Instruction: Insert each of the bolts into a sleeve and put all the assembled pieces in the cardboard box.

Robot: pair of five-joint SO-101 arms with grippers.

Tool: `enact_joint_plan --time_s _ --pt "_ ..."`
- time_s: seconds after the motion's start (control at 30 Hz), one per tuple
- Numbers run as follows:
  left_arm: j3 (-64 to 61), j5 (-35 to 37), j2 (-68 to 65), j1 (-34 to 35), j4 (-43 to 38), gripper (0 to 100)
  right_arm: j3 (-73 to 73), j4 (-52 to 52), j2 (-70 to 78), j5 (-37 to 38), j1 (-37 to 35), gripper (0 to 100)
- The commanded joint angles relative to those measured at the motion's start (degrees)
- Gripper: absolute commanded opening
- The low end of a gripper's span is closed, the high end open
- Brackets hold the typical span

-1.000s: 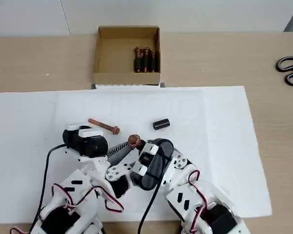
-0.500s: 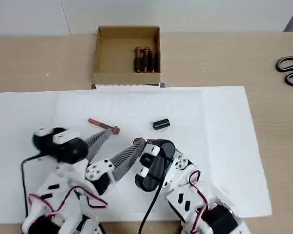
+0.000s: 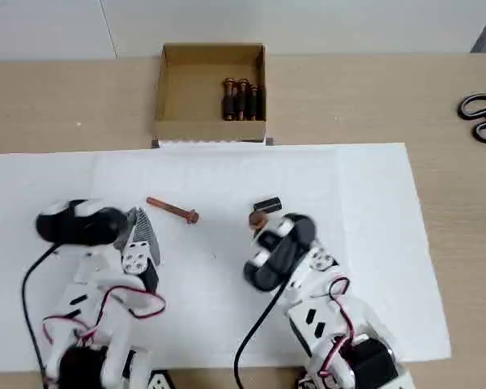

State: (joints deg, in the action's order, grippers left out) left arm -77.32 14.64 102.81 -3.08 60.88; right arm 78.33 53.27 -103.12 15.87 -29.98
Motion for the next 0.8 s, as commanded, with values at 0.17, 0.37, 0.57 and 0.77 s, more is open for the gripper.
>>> enact_joint_plan --time_s 0.17,0.37,0.57,0.77 --pt "-15.34 -2.20 0.35 4.92 -11.69 1 -2.46 -8.40 1.36 -7.38 7.16 0.2" --pt "-19.12 -2.20 0.35 4.92 -13.36 1 -12.13 -11.03 16.40 -7.65 7.16 0.2" --pt "-19.12 -2.02 0.35 4.92 -11.43 1 -28.66 -15.96 40.84 -7.65 7.16 0.2" --pt "-19.12 -1.93 0.35 5.01 -11.52 1 -47.30 -21.32 66.51 -7.74 7.16 0.2"
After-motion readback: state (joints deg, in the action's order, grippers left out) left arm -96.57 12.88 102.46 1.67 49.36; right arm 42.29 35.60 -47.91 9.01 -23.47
